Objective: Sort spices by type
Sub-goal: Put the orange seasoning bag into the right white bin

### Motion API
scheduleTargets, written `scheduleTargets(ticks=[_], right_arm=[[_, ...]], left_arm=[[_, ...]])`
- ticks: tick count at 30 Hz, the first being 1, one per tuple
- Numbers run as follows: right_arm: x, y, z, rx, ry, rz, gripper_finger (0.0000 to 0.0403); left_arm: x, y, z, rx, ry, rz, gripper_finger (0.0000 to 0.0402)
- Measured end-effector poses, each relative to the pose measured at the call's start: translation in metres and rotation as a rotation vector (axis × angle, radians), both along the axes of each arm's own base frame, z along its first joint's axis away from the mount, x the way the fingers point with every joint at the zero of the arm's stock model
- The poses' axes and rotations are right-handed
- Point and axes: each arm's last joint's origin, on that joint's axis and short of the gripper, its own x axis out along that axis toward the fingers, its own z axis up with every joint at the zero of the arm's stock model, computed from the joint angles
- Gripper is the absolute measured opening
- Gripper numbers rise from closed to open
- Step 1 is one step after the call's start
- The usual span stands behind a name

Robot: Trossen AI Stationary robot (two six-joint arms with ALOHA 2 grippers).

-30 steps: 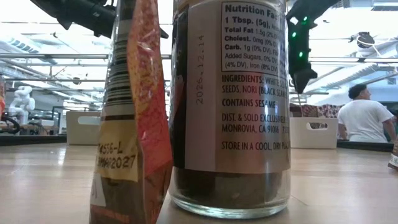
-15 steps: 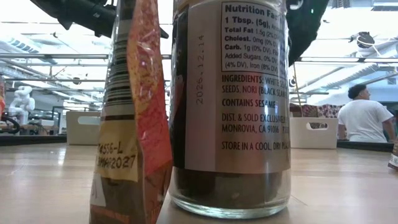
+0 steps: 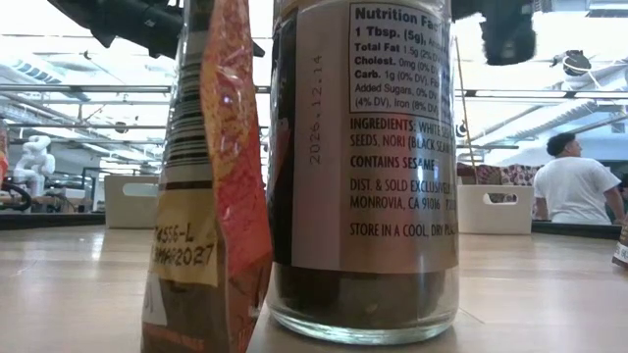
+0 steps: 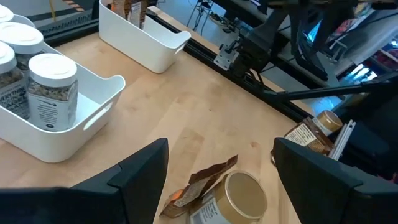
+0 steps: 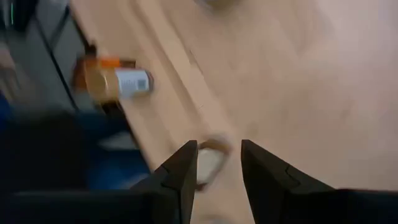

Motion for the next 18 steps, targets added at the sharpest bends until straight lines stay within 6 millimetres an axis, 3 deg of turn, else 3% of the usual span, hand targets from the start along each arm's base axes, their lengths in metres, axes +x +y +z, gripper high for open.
scheduleTargets(ticks=[5, 18], right_arm=[[0.0, 0.03, -0.001, 0.196, 0.205, -0.283, 0.0105], [-0.016, 0.134, -0.008, 0.285, 0.391, -0.772, 0.0105]], left_arm=[[0.0, -0.001, 0.0, 0.046, 0.002, -0.048, 0.0292], [0.0, -0.006, 0.0, 0.078, -0.013, -0.24, 0.0292]])
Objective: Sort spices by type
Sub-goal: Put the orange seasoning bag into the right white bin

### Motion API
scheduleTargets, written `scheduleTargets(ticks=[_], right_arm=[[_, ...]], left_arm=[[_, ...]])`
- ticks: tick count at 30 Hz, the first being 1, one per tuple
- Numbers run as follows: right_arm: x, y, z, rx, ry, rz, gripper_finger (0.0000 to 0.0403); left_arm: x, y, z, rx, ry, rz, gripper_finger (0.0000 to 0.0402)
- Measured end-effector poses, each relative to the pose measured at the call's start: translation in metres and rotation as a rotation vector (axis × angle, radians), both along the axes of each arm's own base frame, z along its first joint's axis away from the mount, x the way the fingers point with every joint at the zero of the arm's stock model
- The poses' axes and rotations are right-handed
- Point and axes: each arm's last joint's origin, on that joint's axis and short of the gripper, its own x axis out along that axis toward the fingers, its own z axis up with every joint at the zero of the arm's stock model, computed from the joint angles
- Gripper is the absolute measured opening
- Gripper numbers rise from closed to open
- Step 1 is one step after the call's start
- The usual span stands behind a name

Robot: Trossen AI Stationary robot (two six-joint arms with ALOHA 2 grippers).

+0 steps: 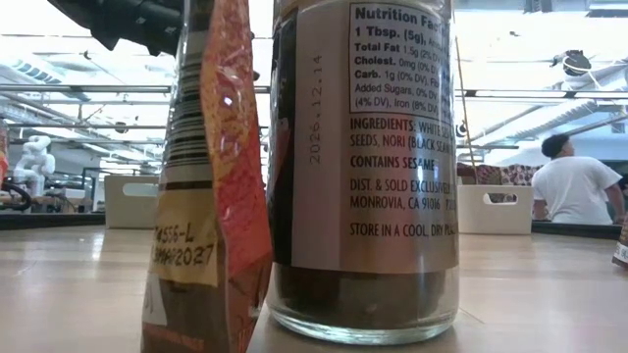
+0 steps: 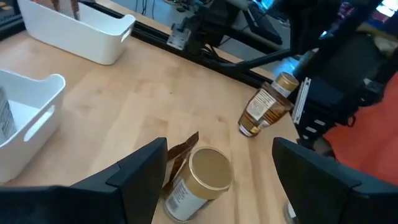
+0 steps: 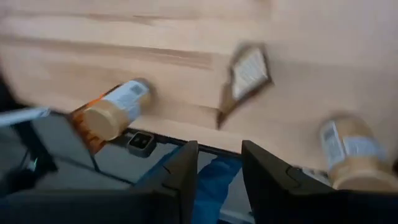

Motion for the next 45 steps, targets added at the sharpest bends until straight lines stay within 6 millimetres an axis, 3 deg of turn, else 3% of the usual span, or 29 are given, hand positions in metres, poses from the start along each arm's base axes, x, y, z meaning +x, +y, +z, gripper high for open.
scheduleTargets(ticks=[5, 16, 33, 40, 45], right_arm=[[0.003, 0.027, -0.017, 0.028, 0.13, -0.102, 0.0105], [0.029, 0.045, -0.051, -0.04, 0.206, -0.12, 0.0105], [0.044, 0.044, -0.079, -0.15, 0.306, -0.165, 0.0105], [0.055, 0.045, -0.099, -0.173, 0.328, -0.169, 0.0105], [0.056, 0.045, -0.1, -0.171, 0.323, -0.163, 0.0105]], left_arm=[[0.0, 0.0, 0.0, 0.024, -0.004, -0.009, 0.0292], [0.0, 0.0, 0.0, 0.021, -0.004, -0.015, 0.0292], [0.0, -0.002, 0.0, -0.017, -0.003, -0.052, 0.0292], [0.0, -0.002, 0.0, -0.019, 0.0, -0.051, 0.0292], [0.0, -0.002, 0.0, -0.018, -0.001, -0.052, 0.0292]])
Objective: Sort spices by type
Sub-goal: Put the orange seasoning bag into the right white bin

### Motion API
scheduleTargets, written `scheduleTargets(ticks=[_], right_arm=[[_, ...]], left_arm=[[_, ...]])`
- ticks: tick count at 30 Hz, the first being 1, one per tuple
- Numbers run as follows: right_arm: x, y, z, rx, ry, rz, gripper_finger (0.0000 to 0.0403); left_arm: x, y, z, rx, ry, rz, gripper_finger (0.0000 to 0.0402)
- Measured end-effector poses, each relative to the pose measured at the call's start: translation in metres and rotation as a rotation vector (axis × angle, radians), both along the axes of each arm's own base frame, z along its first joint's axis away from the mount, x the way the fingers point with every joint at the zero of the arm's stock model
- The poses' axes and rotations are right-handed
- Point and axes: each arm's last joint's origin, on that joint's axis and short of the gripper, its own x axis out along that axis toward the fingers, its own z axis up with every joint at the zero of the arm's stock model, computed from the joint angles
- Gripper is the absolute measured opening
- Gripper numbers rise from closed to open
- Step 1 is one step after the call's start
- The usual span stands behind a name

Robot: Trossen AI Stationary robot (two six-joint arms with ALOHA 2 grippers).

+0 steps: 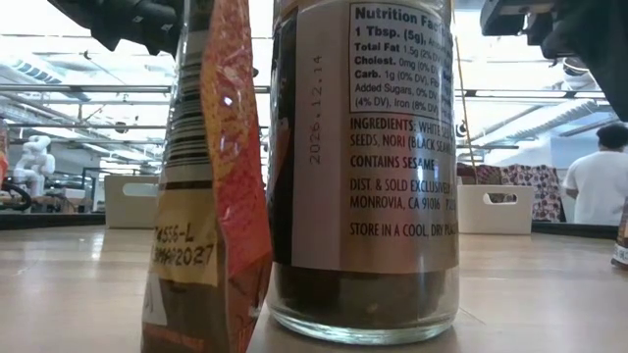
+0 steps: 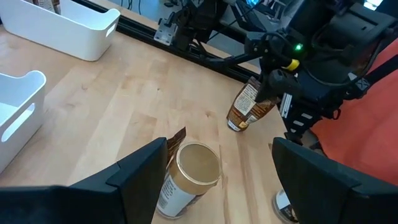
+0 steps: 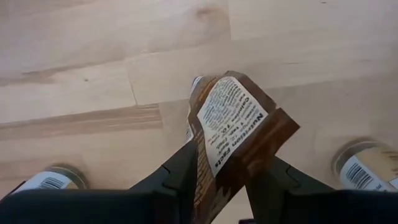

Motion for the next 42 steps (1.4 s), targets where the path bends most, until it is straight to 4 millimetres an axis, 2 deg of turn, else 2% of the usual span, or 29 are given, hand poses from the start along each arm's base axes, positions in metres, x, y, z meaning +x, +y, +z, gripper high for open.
scheduleTargets(ticks=[6, 23, 33, 37, 42], right_arm=[[0.0, 0.0, -0.003, -0.013, 0.016, -0.018, 0.0105], [0.029, -0.001, -0.05, -0.07, 0.078, 0.036, 0.0105], [0.034, -0.008, -0.053, -0.045, 0.088, 0.14, 0.0104], [0.034, -0.012, -0.053, -0.029, 0.111, 0.203, 0.0086], [0.036, -0.017, -0.053, -0.013, 0.112, 0.273, 0.0035]], left_arm=[[0.0, 0.0, 0.0, 0.0, 0.0, 0.0, 0.0292], [0.0, 0.0, 0.0, 0.0, -0.003, -0.001, 0.0292], [0.0, -0.001, 0.0, -0.011, -0.002, -0.021, 0.0292], [0.0, -0.001, 0.0, -0.01, -0.003, -0.021, 0.0292], [0.0, -0.001, 0.0, -0.009, -0.003, -0.021, 0.0292]])
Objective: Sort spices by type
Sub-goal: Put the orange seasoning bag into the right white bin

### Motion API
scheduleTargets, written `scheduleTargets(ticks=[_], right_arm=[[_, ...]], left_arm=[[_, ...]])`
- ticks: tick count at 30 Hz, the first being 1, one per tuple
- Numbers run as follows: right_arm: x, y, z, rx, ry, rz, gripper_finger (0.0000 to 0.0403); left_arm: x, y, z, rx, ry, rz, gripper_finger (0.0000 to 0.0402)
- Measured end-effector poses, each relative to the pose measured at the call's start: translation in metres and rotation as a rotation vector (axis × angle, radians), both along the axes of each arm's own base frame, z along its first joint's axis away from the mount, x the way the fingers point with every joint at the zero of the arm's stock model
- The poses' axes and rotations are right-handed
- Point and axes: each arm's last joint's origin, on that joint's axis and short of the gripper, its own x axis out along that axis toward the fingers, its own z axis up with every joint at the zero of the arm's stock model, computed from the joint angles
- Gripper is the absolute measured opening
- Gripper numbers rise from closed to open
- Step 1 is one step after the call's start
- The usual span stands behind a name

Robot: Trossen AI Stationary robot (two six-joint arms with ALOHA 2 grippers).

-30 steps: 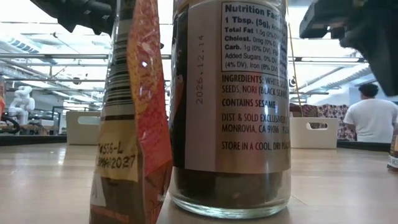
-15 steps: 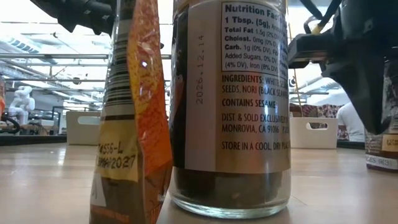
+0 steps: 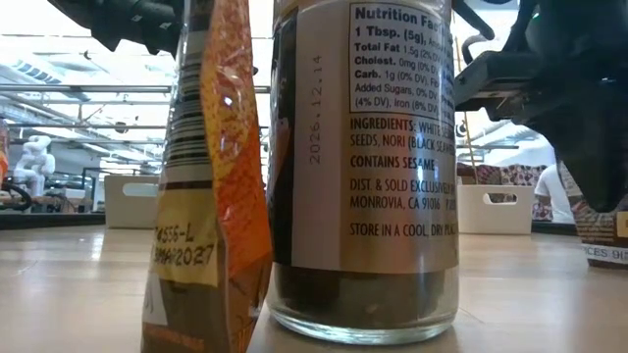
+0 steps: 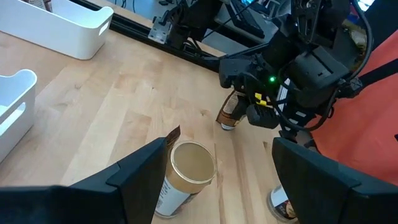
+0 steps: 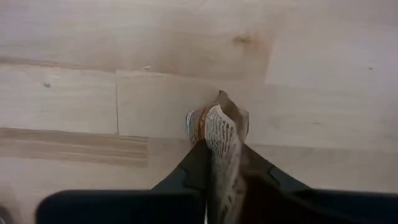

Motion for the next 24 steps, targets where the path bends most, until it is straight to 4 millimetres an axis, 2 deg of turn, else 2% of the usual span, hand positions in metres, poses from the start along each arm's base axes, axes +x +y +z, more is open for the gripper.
scheduleTargets(ticks=[4, 12, 18, 24], right_arm=[[0.003, -0.006, 0.001, 0.006, -0.008, 0.031, 0.0008], [0.006, -0.03, 0.026, 0.028, -0.066, 0.134, 0.001], [-0.006, -0.073, 0.063, 0.021, -0.128, 0.263, 0.001], [-0.029, -0.131, 0.104, -0.116, -0.233, 0.447, 0.001]], left_arm=[[0.0, 0.0, 0.0, 0.002, 0.0, -0.001, 0.0292], [0.0, 0.0, 0.0, 0.003, -0.002, 0.0, 0.0292], [0.0, 0.0, 0.0, 0.003, -0.003, 0.0, 0.0292], [0.0, 0.001, 0.0, -0.023, 0.005, 0.034, 0.0292]])
